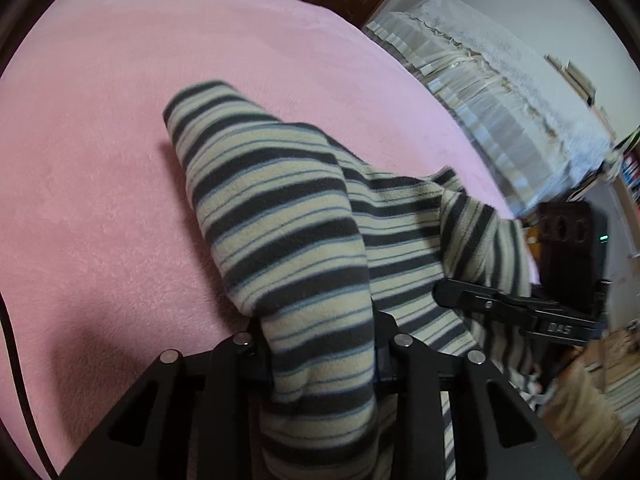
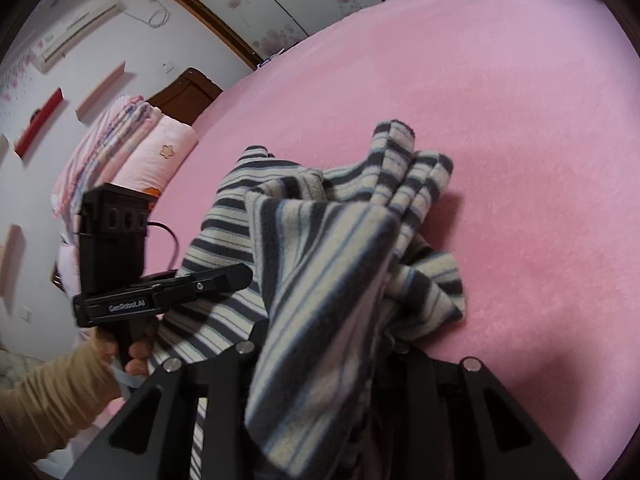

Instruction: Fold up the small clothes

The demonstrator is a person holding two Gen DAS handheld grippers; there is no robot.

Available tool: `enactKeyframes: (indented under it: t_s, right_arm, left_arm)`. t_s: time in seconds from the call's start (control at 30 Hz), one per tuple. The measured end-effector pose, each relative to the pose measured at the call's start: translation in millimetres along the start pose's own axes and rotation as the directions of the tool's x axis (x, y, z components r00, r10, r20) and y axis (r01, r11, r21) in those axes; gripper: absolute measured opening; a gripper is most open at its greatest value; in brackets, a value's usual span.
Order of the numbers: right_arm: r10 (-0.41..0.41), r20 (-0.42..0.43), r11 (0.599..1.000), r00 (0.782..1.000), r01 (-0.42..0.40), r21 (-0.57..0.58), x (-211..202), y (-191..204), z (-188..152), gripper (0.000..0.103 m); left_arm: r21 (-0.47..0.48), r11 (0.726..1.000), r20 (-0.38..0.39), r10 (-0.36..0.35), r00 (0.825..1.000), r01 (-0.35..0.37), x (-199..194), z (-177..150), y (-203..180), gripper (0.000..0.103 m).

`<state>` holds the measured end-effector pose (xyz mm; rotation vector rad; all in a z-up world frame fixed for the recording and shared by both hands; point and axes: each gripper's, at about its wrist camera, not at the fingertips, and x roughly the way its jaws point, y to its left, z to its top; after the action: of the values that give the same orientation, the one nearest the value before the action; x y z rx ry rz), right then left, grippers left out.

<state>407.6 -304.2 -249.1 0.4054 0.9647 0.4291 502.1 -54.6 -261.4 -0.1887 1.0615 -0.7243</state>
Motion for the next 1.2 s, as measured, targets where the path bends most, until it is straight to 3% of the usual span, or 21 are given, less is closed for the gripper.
enactKeyframes:
  t_s: [0.13,0.3,0.53,0.73,0.87,1.0,1.2]
  right_arm:
    - [-0.063,0.041,0.997,0.997,0.065,-0.036,-12.1,19.5,-3.3,0.027]
    - [-0.08,0.141,0.992,0.987,0.094,-0.088,-52.4,58.1,-12.2,0.026]
    - [-0.072,0.26,0.973,0.963,0.125,-0.195,-123.7,133.9,-27.4,0.026]
    - [-0.007,0.297,0.946,0.955,0.103,-0.308,-149.4,222.8,-21.2,0.026]
    - [0.063,0.294,0.94,0.954,0.042,-0.338,-126.2,285.3,0.5,0.026]
    - [0.139,0.26,0.943,0.956,-0.048,-0.328,-70.0,335.7,29.4,0.026]
    - [0.188,0.194,0.96,0.963,-0.138,-0.246,57.9,389.2,80.1,0.026]
  left_arm:
    - [0.053,0.994,0.058,0.094,0.994,-0.097,-16.3,-1.2,-27.4,0.027]
    - [0.08,0.991,0.18,0.093,0.979,-0.109,-66.6,-8.3,-56.5,0.027]
    - [0.129,0.984,0.335,0.073,0.94,-0.122,-165.3,-29.9,-102.9,0.027]
    - [0.129,0.975,0.426,0.112,0.898,-0.183,-271.3,-42.6,-92.9,0.027]
    - [0.148,0.932,0.459,0.232,0.858,-0.331,-335.5,-36.0,-70.4,0.028]
    - [0.127,0.875,0.415,0.382,0.826,-0.468,-379.9,-10.7,-16.1,0.028]
    - [0.055,0.809,0.285,0.549,0.786,-0.585,-383.8,39.2,95.3,0.028]
